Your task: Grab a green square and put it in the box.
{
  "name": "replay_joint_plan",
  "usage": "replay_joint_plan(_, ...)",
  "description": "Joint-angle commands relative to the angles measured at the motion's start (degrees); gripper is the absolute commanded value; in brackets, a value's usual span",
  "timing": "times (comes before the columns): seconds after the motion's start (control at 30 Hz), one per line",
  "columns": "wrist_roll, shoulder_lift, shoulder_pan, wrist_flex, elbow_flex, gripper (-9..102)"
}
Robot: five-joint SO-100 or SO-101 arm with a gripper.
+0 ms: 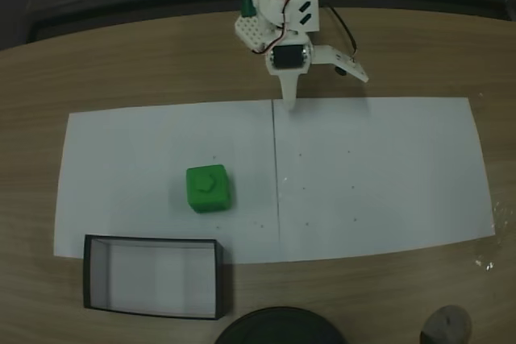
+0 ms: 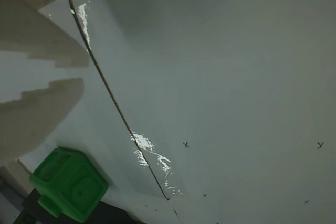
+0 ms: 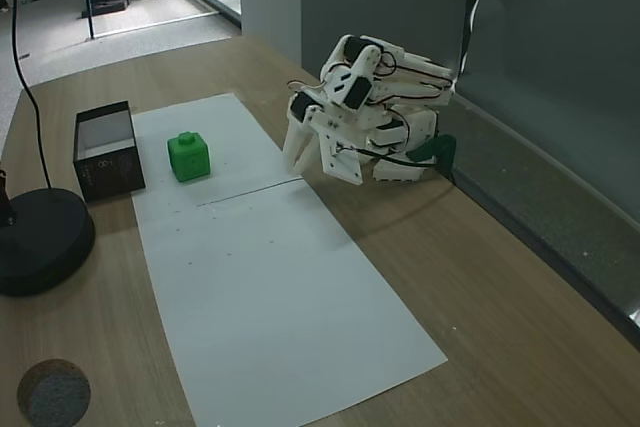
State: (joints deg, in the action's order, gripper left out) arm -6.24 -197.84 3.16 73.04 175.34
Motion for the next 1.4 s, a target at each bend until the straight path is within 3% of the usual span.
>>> replay_joint_plan(0.0, -0.4, -1.3, 0.1, 0.9, -3.3, 0)
replay_joint_plan(0.6, 0.1, -1.3, 0.7, 0.6, -3.3, 0)
replay_joint_plan(0.83, 2.6, -1.4, -2.6, -16.7, -1.9, 0)
replay_joint_plan(1.0, 17.1, -0.9, -7.1, -20.0, -8.1, 11)
replay_joint_plan(1.17, 11.6, 3.3, -14.5, -20.0, -14.8, 24)
replay_joint_plan(1.37, 11.4, 26.1, -17.8, -19.1, -26.0, 32)
